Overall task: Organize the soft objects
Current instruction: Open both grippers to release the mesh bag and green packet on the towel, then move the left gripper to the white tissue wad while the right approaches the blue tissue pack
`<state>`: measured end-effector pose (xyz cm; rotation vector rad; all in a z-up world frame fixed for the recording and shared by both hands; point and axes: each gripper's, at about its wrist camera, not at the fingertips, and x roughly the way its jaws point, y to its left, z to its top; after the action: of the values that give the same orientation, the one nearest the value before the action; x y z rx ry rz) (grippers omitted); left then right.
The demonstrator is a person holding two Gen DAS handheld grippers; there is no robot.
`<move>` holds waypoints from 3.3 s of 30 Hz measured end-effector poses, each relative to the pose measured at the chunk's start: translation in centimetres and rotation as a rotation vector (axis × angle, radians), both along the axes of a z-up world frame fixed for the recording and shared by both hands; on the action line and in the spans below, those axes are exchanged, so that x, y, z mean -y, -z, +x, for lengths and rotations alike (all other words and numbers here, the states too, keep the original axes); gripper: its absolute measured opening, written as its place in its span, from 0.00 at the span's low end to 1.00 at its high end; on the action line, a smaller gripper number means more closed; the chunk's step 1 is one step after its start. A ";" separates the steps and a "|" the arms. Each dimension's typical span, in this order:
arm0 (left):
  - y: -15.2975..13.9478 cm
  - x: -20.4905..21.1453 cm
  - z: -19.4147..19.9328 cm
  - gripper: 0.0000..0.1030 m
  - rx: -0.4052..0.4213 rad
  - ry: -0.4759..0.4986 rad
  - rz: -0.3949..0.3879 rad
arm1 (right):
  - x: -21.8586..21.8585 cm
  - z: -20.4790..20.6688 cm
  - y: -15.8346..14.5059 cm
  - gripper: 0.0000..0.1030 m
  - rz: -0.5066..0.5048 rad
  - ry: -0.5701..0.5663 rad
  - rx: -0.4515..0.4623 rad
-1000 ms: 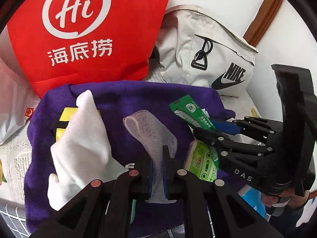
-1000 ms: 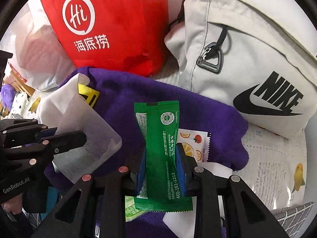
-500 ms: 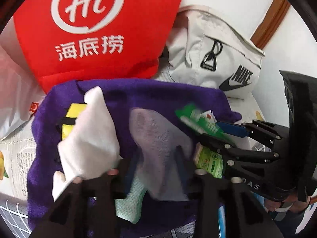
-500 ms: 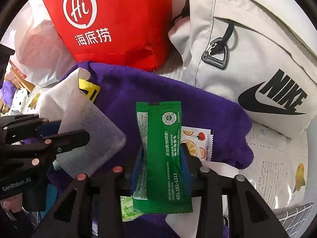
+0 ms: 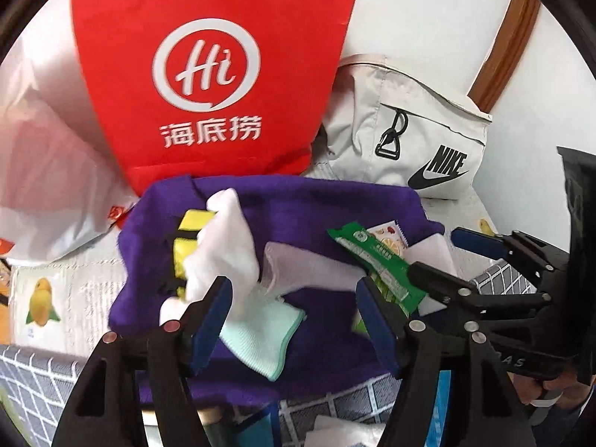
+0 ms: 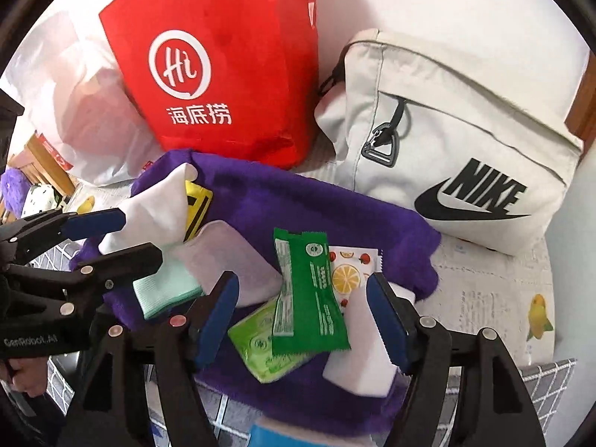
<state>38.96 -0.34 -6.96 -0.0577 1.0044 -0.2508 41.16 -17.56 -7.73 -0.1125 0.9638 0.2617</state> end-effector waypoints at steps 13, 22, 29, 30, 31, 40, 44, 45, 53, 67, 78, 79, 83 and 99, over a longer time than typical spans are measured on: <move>-3.7 -1.7 -6.0 0.65 0.047 -0.036 0.022 | -0.7 -5.7 -1.9 0.69 0.026 -0.042 0.035; -3.2 -2.6 -11.7 0.65 0.039 -0.044 0.068 | -1.4 -10.6 -2.1 0.69 0.072 -0.063 0.048; -1.4 -2.8 -15.9 0.65 0.017 -0.055 0.091 | -0.4 -14.5 -1.3 0.69 0.093 -0.048 0.045; -1.3 -2.7 -16.4 0.65 0.017 -0.057 0.088 | -0.3 -15.2 -1.3 0.69 0.100 -0.047 0.049; -1.2 -2.6 -17.1 0.65 0.019 -0.056 0.084 | -0.1 -15.8 -1.3 0.69 0.104 -0.046 0.054; 0.7 -0.9 -20.1 0.65 0.018 -0.025 0.043 | 2.3 -20.1 -0.7 0.69 0.119 -0.017 0.070; 2.0 1.4 -20.1 0.65 0.018 0.012 0.096 | 3.6 -21.2 0.2 0.69 0.130 -0.001 0.058; 2.2 2.0 -20.1 0.65 0.028 0.020 0.104 | 4.1 -21.3 0.4 0.69 0.128 0.005 0.054; 4.4 5.6 -18.7 0.65 0.037 0.101 0.124 | 6.9 -21.2 1.6 0.69 0.145 0.033 0.050; 8.0 7.8 -14.7 0.51 -0.021 0.161 0.136 | 9.7 -20.2 3.9 0.69 0.171 0.070 0.031; 8.5 7.0 -13.9 0.23 -0.024 0.130 0.123 | 9.4 -20.9 4.1 0.68 0.151 0.059 0.032; 8.3 6.9 -14.1 0.23 -0.018 0.129 0.121 | 9.4 -21.1 4.2 0.68 0.150 0.057 0.028; 6.5 6.2 -15.2 0.23 0.019 0.117 0.116 | 8.4 -22.2 3.7 0.68 0.156 0.038 0.034; 2.5 2.7 -21.1 0.23 0.126 0.073 0.065 | 2.3 -28.3 6.2 0.53 0.147 -0.101 0.006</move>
<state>17.84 -3.04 -9.42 0.0534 0.8895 -0.2845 12.82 -19.86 -13.90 -0.0276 0.9308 0.4236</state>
